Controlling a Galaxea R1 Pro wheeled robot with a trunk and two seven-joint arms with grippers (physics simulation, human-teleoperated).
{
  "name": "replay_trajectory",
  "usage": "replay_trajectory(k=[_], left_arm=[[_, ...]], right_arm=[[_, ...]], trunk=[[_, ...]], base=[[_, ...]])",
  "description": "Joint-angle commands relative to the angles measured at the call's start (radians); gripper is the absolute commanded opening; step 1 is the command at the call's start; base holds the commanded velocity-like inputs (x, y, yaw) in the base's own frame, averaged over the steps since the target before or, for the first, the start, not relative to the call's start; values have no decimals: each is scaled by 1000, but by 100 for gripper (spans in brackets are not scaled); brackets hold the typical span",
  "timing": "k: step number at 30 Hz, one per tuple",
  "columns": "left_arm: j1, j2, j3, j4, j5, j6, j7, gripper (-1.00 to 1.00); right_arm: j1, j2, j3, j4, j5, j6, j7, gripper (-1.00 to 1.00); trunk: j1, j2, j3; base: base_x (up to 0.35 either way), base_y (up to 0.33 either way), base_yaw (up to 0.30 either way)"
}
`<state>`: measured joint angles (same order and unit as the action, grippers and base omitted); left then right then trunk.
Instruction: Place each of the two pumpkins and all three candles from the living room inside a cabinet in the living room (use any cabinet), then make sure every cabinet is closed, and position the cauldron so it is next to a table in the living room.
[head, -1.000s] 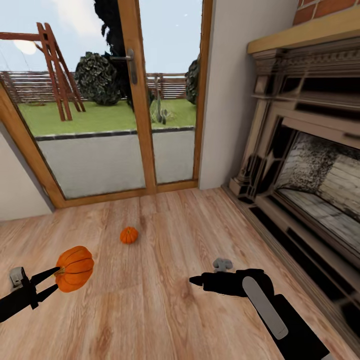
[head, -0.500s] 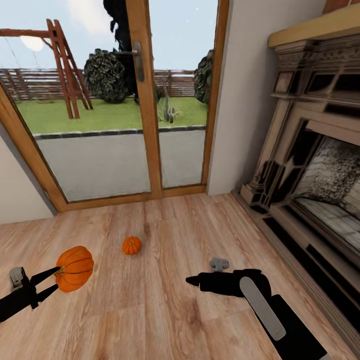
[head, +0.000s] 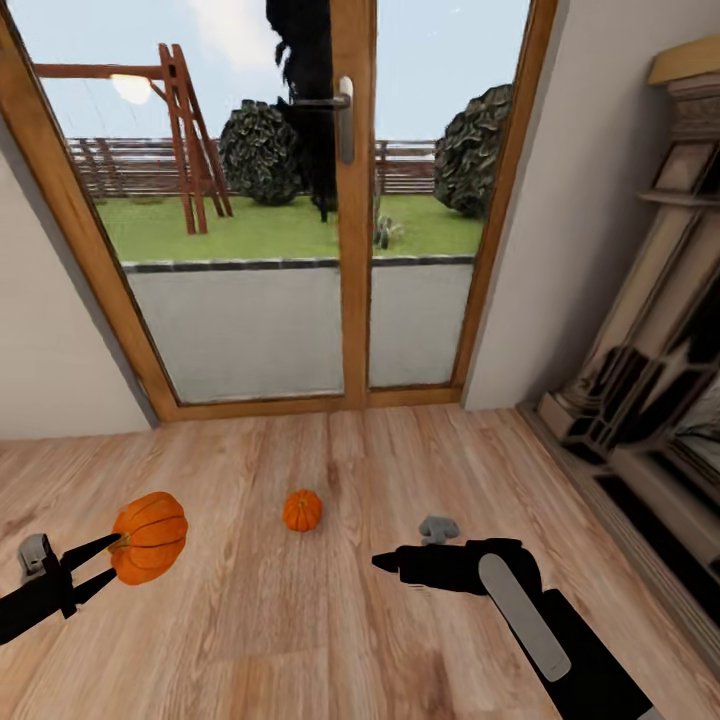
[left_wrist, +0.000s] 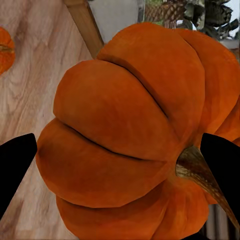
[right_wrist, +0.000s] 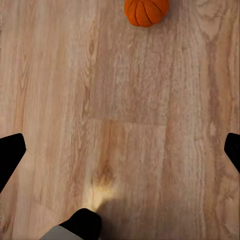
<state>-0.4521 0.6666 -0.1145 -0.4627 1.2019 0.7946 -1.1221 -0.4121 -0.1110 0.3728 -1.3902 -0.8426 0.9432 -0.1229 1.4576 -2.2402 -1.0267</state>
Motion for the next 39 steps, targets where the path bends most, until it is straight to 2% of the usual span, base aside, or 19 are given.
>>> replay_trajectory(k=[1, 15, 39], left_arm=[[-2, 1, -4, 1, 13, 11, -2, -100], [-2, -1, -7, 1, 13, 11, -1, -100], [-2, -1, -7, 1, 14, 11, -2, -100]], right_arm=[[-1, -1, 1, -1, -10, 2, -10, 100], [-1, -2, 1, 0, -12, 2, -5, 100], [-1, -2, -2, -9, -12, 0, -1, 100]], trunk=[[0, 0, -1], [0, 0, -1], [0, 0, -1]], base=[[282, 180, 271], [272, 190, 250], [279, 167, 8]])
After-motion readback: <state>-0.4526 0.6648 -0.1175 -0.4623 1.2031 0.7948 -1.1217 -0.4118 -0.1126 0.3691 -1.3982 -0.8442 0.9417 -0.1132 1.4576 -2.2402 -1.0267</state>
